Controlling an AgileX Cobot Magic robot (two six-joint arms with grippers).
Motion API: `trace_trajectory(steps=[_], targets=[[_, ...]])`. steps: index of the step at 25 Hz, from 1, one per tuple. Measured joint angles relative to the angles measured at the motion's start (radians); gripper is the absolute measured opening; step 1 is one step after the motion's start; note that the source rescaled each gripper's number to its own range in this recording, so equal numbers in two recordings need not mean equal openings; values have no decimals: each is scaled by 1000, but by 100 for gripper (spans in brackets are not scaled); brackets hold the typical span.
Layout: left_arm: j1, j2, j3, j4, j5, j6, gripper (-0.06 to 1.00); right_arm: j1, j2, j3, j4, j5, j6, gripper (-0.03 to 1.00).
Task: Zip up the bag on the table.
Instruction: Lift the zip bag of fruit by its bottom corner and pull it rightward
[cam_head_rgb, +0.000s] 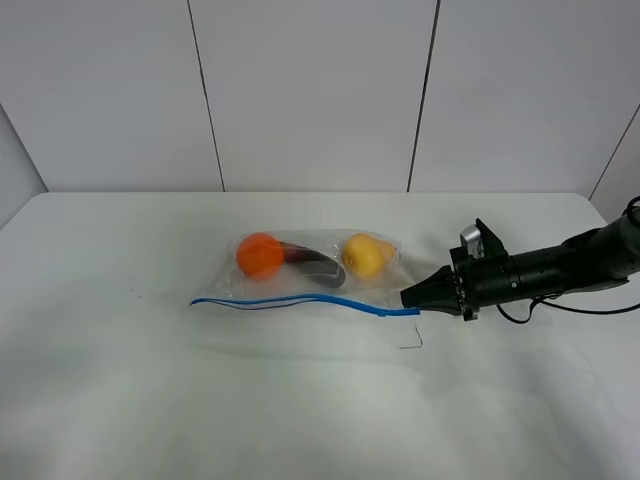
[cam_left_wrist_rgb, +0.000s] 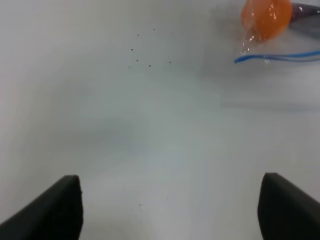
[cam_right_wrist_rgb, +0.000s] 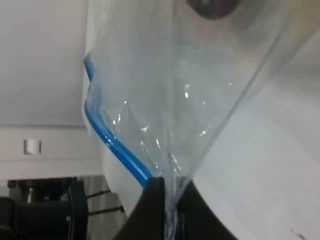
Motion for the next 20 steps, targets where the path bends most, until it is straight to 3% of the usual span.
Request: trace_trajectory(steps=[20], targets=[[0,0,0,0,0,0,98,6,-118,1,70,1,254,0]])
